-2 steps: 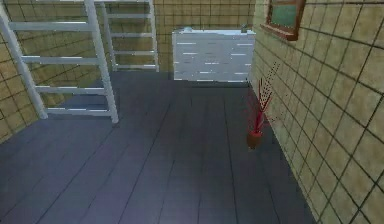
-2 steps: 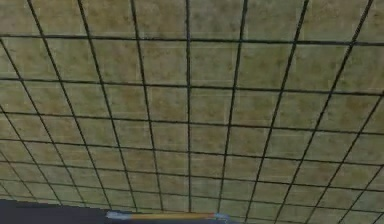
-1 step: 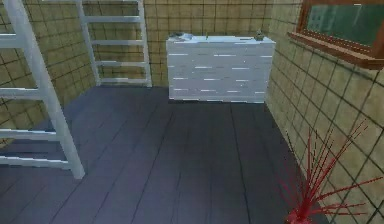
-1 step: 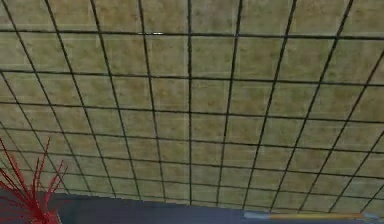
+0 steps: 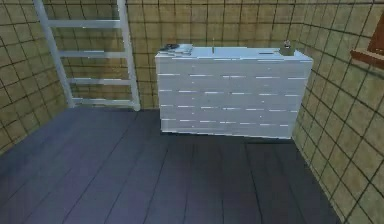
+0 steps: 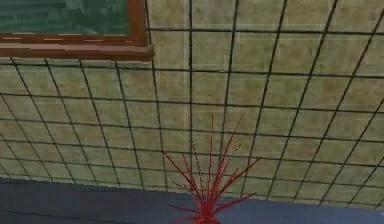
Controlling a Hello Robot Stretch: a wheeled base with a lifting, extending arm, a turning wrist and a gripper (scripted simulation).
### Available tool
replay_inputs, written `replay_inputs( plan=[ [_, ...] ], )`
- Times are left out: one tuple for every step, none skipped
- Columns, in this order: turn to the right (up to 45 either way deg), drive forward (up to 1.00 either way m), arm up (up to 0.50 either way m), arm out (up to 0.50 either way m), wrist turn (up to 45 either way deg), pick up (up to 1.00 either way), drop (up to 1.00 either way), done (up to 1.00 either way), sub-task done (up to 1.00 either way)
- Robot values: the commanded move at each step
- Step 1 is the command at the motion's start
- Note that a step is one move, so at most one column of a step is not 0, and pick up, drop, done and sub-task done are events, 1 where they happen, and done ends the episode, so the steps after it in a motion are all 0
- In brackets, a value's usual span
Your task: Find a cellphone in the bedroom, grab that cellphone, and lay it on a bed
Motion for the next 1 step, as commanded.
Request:
replay_inputs(
  plan=[
    [0.0,1.0,0.0,0.0,0.0,0.0,0.0,0.0,0.0]
  ],
)
